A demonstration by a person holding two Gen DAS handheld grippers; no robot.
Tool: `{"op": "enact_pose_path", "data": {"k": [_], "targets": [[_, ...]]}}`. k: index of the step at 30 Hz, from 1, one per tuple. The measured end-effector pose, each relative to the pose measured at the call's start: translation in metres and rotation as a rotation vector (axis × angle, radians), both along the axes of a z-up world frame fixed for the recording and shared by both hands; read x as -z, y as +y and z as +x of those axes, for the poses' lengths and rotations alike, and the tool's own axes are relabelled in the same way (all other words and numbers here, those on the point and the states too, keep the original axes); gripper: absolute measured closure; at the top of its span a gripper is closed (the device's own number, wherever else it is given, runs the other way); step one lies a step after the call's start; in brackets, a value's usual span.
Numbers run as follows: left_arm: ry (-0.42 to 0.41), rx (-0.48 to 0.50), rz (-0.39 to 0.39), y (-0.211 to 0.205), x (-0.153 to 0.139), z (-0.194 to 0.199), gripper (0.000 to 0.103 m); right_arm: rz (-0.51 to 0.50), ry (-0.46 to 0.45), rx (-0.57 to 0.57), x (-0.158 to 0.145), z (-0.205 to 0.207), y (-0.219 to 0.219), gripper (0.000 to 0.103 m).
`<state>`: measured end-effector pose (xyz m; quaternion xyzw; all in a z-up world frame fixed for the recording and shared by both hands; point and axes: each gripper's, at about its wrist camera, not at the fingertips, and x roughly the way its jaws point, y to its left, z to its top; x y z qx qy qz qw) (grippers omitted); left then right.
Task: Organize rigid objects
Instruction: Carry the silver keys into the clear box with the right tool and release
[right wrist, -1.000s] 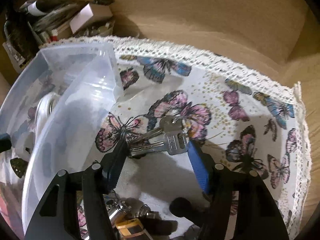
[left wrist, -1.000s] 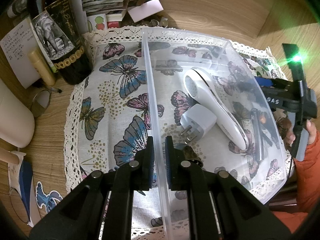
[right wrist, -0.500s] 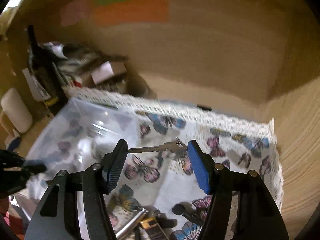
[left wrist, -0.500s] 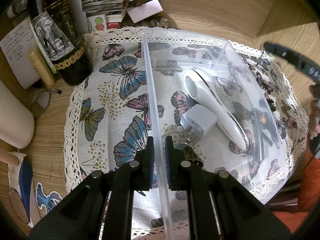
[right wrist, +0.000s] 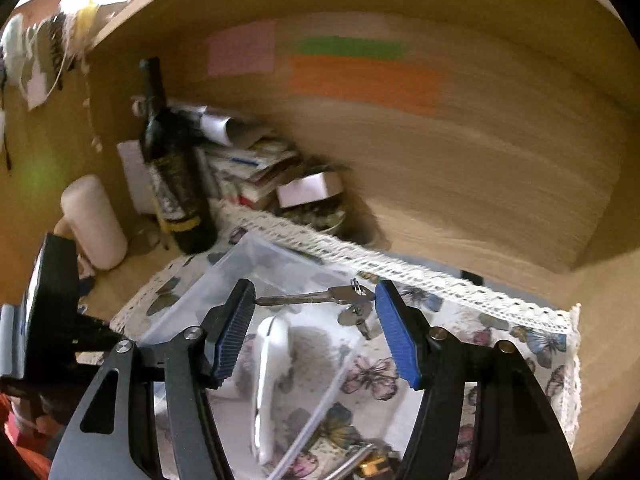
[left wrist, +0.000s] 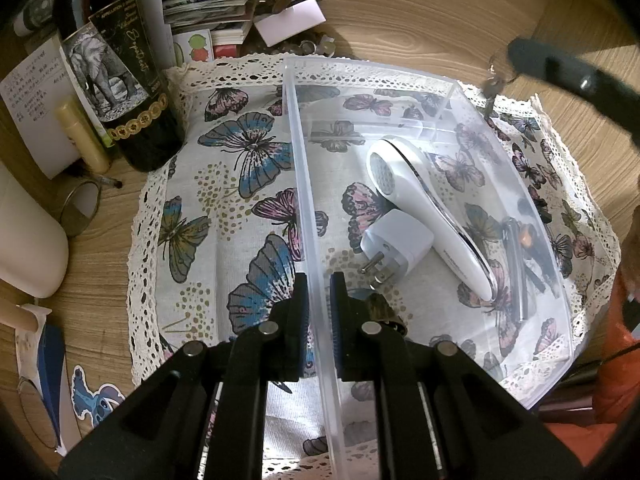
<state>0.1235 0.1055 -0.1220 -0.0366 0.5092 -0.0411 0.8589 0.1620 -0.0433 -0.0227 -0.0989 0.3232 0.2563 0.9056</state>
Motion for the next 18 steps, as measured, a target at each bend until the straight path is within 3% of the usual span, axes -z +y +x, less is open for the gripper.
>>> {"op": "enact_pose_path", "data": {"k": [18], "targets": [[0.001,0.000,0.001,-0.001,0.000,0.001,0.093,-0.108,0.195,-0.047,0.069,0.017,0.020,0.044]]}}
